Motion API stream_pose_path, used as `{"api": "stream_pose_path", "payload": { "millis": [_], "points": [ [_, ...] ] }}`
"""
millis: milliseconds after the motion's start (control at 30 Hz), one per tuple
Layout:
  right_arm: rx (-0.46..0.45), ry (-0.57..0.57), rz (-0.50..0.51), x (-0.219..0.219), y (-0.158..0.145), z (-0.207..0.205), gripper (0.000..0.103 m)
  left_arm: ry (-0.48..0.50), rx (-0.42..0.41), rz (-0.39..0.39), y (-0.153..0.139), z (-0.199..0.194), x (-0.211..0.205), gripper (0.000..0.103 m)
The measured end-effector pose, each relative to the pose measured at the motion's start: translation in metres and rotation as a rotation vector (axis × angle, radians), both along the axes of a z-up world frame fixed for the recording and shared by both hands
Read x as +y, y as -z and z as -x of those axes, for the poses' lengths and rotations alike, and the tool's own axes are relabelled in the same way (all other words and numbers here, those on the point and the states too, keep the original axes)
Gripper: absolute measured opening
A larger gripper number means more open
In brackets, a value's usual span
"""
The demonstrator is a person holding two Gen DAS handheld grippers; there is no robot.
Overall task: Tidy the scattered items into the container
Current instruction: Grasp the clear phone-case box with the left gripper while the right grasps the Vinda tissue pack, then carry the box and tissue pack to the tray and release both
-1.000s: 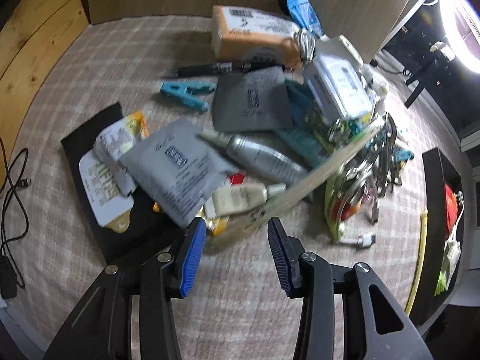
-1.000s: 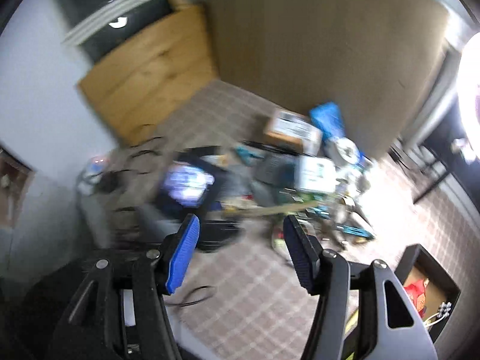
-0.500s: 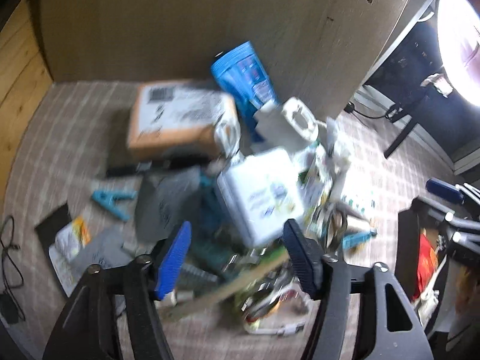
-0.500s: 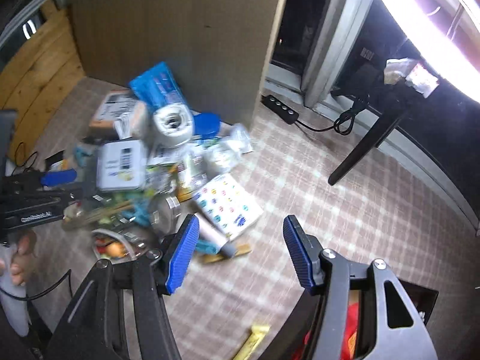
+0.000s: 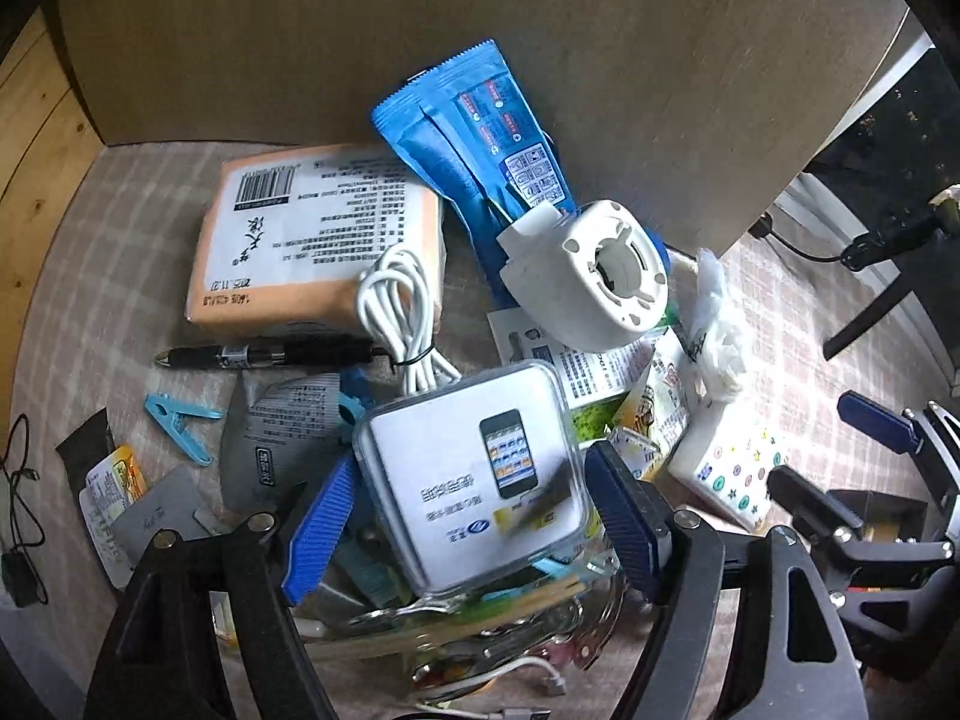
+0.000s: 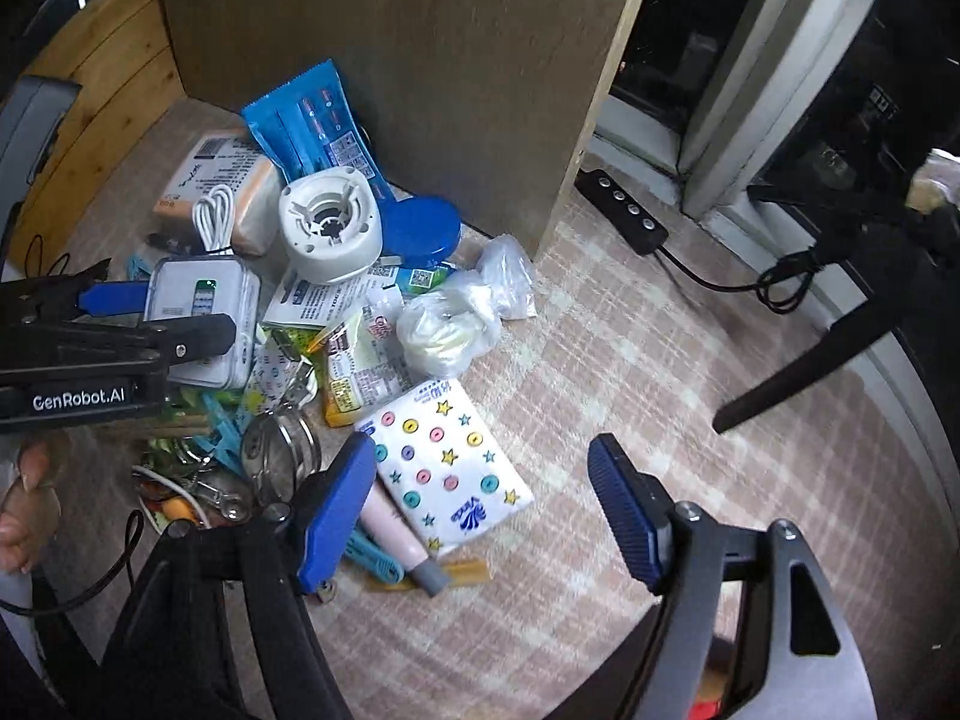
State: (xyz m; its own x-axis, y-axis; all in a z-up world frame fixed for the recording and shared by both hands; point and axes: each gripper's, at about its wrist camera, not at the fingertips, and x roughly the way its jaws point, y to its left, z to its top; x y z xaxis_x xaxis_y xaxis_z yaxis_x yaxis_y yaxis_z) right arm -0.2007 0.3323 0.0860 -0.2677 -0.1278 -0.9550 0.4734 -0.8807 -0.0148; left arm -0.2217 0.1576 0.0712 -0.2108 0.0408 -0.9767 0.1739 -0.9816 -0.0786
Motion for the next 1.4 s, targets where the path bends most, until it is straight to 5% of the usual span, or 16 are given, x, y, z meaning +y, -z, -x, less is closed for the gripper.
{"api": "stream_pose_path", "payload": {
  "millis": [300, 633, 833, 967, 1100, 1400],
  "points": [
    [-0.036, -0.036, -0.044, -0.006, 0.032, 0.005, 0.072, -0.002, -0.046, 0.011, 0.018, 0.005, 0.000, 0.079],
    [-0.065, -0.036, -0.001, -0.011, 0.034, 0.005, 0.072, 0.024, -0.039, 0.024, 0.016, -0.005, -0.003, 0.076],
    [-0.076, -0.073, -0.068, -0.024, 0.046, -0.003, 0.072, 0.036, -0.028, 0.034, 0.013, -0.011, -0.008, 0.075],
    [-0.110, -0.010, -0.001, -0.011, 0.046, 0.003, 0.072, 0.027, -0.021, 0.031, 0.010, -0.013, -0.014, 0.074],
    [-0.106, 0.061, 0.031, 0.005, 0.037, 0.009, 0.054, 0.033, -0.008, 0.032, 0.005, -0.017, -0.015, 0.074],
    [-0.099, 0.141, 0.068, 0.025, 0.028, 0.007, 0.051, 0.069, 0.026, 0.053, -0.010, -0.028, -0.011, 0.073]
  ]
}}
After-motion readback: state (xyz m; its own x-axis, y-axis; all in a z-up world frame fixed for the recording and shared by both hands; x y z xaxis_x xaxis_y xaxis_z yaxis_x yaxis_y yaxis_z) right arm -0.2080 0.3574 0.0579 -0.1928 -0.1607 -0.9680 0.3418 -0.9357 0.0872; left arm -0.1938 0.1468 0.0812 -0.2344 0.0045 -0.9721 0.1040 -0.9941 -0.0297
